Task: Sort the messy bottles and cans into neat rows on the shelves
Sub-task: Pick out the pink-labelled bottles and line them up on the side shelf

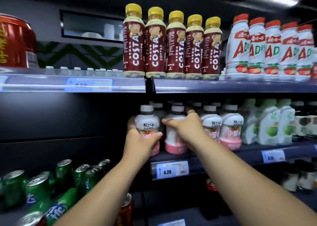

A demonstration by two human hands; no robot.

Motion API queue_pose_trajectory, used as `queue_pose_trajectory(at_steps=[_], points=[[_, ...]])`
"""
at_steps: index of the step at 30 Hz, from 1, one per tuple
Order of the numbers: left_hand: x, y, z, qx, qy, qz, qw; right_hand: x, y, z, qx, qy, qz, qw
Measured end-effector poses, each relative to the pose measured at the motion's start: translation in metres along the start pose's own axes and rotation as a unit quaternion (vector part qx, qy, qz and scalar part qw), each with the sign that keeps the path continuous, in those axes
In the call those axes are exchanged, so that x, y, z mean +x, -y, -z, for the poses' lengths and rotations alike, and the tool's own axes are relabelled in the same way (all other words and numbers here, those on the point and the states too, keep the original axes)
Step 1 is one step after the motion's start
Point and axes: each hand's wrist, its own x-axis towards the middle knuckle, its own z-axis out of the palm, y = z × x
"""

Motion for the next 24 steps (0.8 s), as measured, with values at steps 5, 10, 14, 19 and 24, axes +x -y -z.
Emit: queue_pose_trajectory(at_steps=[5,10,14,19,24], points=[[-0.008,0.002,0.002,0.042,0.041,0.029,0.998,-0.016,-0.025,0.014,-0.098,0.041,0.015,0.994],[-0.023,-0.004,-0.006,0.094,0.048,0.042,0.993,-0.031,-0.049,0.023,-0.198,0.056,0.069,0.976],[-0.027,-0.009,-0.01,0.133,0.044,0.037,0.989,-0.035,-0.061,0.03,-0.209,0.036,0.108,0.971],[-0.027,-0.01,-0.009,0.169,0.029,0.042,0.984,-0.037,-0.074,0.044,-0.135,0.059,0.147,0.978],[-0.026,-0.014,-0.018,0.177,0.062,0.044,0.981,-0.039,-0.082,0.07,-0.113,0.013,0.251,0.961]])
